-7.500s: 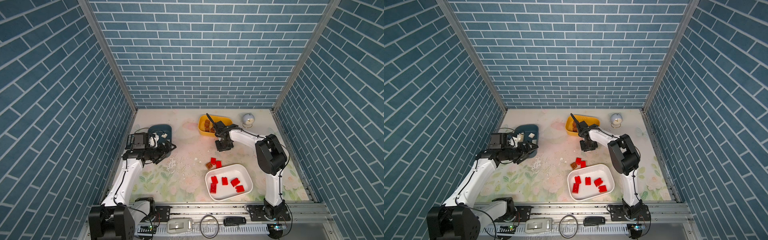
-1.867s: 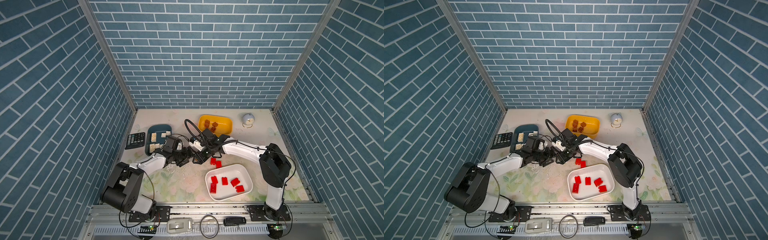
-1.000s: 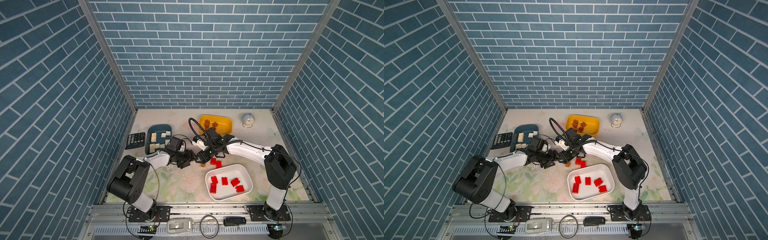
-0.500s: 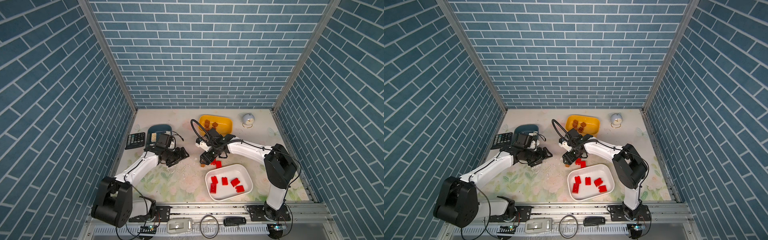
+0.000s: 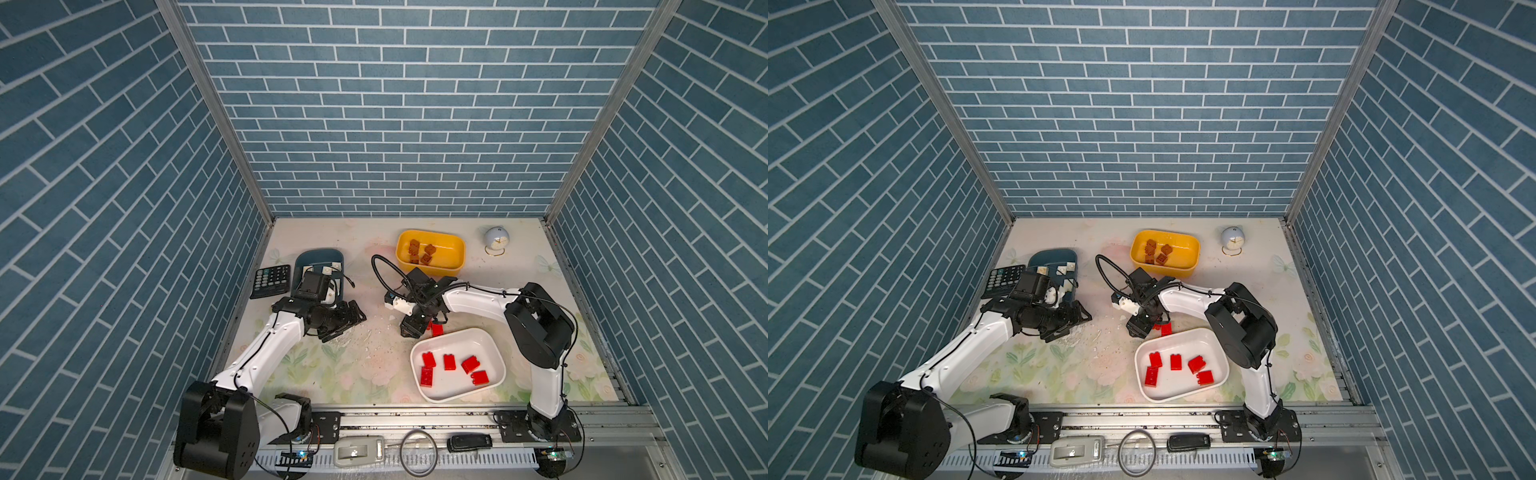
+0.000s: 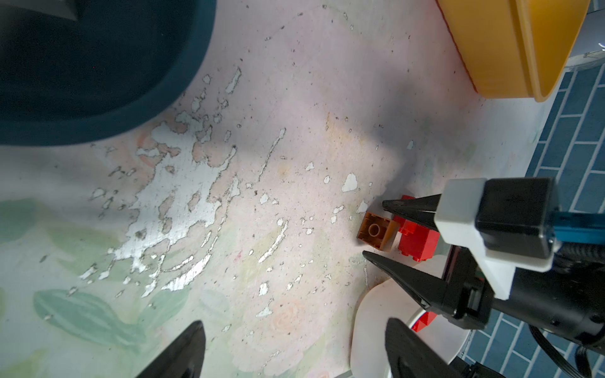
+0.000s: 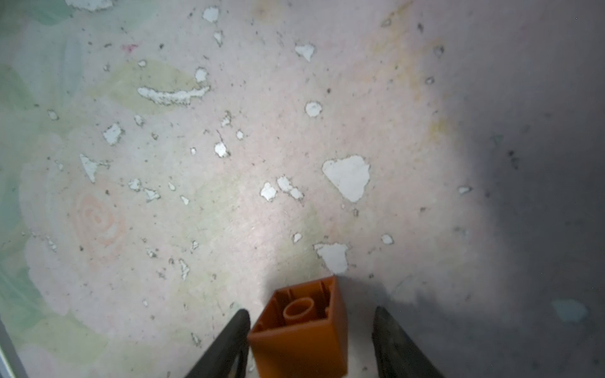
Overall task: Sort the legos into containers by color
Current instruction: Pick up the lego from the center of the table.
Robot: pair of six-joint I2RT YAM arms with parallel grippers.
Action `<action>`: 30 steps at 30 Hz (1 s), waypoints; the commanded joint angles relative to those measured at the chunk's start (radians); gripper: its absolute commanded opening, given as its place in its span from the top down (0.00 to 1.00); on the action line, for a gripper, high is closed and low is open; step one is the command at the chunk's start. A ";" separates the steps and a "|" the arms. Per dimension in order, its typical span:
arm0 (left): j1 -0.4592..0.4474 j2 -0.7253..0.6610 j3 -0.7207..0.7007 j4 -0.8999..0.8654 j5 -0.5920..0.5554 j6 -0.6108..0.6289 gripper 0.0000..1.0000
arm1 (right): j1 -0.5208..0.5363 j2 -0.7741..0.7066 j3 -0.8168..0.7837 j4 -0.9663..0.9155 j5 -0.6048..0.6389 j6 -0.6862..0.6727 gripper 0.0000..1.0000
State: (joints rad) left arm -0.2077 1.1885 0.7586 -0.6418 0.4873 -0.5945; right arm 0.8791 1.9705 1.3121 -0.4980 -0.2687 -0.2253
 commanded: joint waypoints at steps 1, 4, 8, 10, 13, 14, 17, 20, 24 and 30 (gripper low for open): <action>0.010 -0.011 -0.002 -0.031 0.000 0.024 0.12 | 0.008 0.028 0.021 -0.013 0.024 -0.073 0.48; 0.011 -0.005 -0.003 -0.026 0.005 0.022 0.12 | 0.012 0.041 0.031 -0.029 0.032 -0.082 0.56; 0.013 -0.005 -0.004 -0.026 0.006 0.026 0.12 | 0.015 0.029 0.040 -0.046 0.037 -0.072 0.66; 0.014 -0.007 -0.006 -0.027 0.007 0.025 0.12 | 0.012 0.017 0.046 -0.056 0.042 -0.065 0.72; 0.025 -0.017 0.002 -0.043 0.005 0.033 0.12 | 0.010 -0.009 0.060 -0.071 0.052 -0.041 0.78; 0.032 -0.022 0.008 -0.054 0.007 0.040 0.12 | 0.007 -0.023 0.060 -0.067 0.052 -0.033 0.79; 0.066 -0.044 0.044 -0.108 0.000 0.071 0.12 | -0.012 -0.070 0.064 -0.062 0.042 0.014 0.79; 0.102 -0.069 0.086 -0.162 0.002 0.103 0.11 | -0.044 -0.122 0.079 -0.063 0.050 0.067 0.80; 0.119 -0.083 0.135 -0.190 0.009 0.118 0.10 | -0.117 -0.178 0.115 -0.075 0.079 0.129 0.80; 0.119 -0.094 0.121 -0.035 0.111 0.019 0.09 | -0.249 -0.135 0.222 -0.097 0.171 0.161 0.79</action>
State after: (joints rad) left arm -0.0956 1.1053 0.8860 -0.7471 0.5404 -0.5354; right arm 0.6689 1.8153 1.4990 -0.5610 -0.1642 -0.1001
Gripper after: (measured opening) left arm 0.911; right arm 0.341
